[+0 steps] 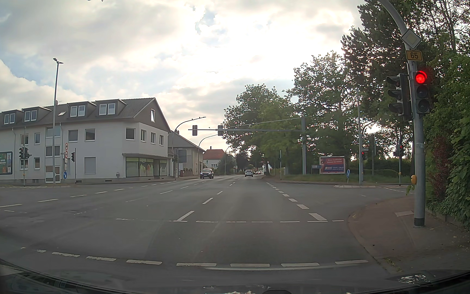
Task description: Follow the waypoints while adhering to traffic rules and regulations
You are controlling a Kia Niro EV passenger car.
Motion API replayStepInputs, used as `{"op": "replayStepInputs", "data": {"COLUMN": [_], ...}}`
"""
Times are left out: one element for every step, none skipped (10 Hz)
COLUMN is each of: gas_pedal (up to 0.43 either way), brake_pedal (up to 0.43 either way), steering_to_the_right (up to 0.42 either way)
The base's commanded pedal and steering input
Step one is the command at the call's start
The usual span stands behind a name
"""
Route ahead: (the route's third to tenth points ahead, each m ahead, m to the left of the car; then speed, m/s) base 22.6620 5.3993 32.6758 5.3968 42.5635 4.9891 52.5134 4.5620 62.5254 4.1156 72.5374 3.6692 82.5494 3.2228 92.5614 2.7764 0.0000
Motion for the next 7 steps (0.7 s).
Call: {"op": "replayStepInputs", "data": {"gas_pedal": [0.0, 0.0, 0.0, 0.0, 0.0, 0.0, 0.0], "brake_pedal": [0.0, 0.0, 0.0, 0.0, 0.0, 0.0, 0.0], "steering_to_the_right": [-0.009, -0.01, -0.009, -0.01, -0.009, -0.01, -0.009]}}
